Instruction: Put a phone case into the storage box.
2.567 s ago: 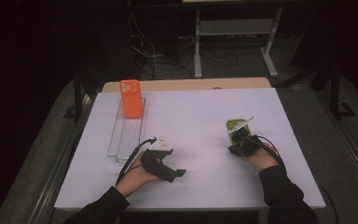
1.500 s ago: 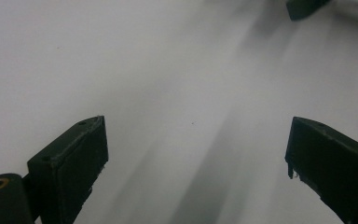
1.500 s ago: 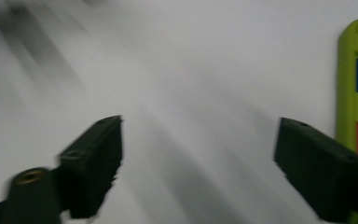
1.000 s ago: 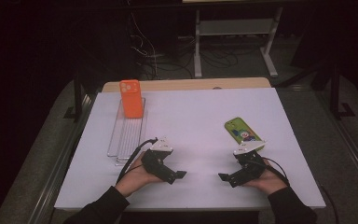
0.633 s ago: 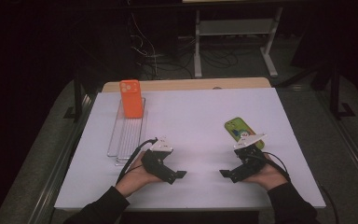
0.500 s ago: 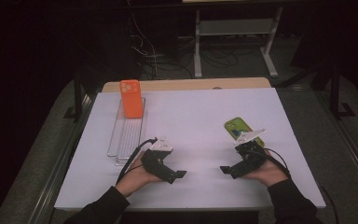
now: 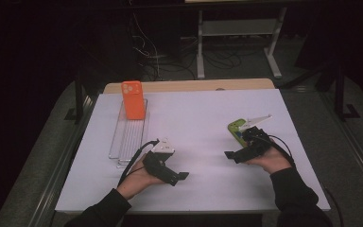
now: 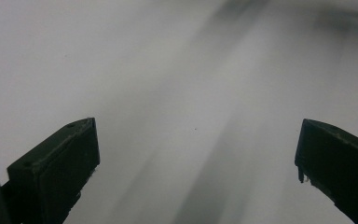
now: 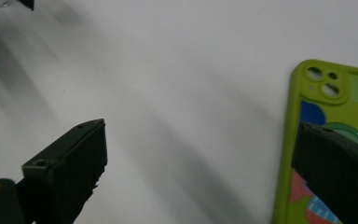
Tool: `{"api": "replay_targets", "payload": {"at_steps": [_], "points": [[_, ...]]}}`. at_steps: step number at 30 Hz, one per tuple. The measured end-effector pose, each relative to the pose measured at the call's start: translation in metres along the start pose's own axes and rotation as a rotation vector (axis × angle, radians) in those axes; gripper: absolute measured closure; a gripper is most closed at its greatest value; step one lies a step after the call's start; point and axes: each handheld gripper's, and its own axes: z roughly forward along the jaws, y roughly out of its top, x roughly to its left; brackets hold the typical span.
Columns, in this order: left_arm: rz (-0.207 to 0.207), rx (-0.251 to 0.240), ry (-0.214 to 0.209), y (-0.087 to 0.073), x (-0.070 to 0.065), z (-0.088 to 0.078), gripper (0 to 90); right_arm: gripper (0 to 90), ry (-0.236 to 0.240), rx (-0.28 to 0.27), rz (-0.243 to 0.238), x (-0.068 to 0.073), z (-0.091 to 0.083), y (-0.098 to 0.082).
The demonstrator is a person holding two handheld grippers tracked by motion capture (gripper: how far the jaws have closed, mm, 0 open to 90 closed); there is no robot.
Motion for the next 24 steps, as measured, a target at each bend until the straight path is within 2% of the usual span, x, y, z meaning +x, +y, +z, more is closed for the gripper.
{"api": "replay_targets", "payload": {"at_steps": [1, 2, 15, 22, 23, 24], "points": [[0.011, 0.001, 0.004, 0.000, 0.001, 0.000, 0.0, 2.5, -0.004, 0.000, 0.000, -0.002, 0.000, 0.002], [-0.004, 0.003, 0.003, 0.000, 0.000, 0.000, 0.0, 2.4, -0.013, 0.002, 0.006, -0.004, 0.000, 0.004], [-0.009, 0.007, 0.002, -0.001, 0.000, 0.000, 0.0, 2.3, -0.095, 0.005, 0.027, -0.031, -0.003, 0.029], [-0.007, 0.009, 0.000, -0.001, 0.000, 0.000, 0.0, 2.4, -0.150, 0.035, 0.082, -0.051, 0.002, 0.033], [-0.006, 0.010, 0.001, -0.001, 0.000, 0.000, 0.0, 2.4, -0.162, 0.036, 0.075, -0.055, 0.004, 0.032], [-0.007, 0.011, 0.001, -0.001, 0.000, 0.000, 0.0, 2.4, -0.166, 0.052, 0.096, -0.056, 0.006, 0.031]]}}
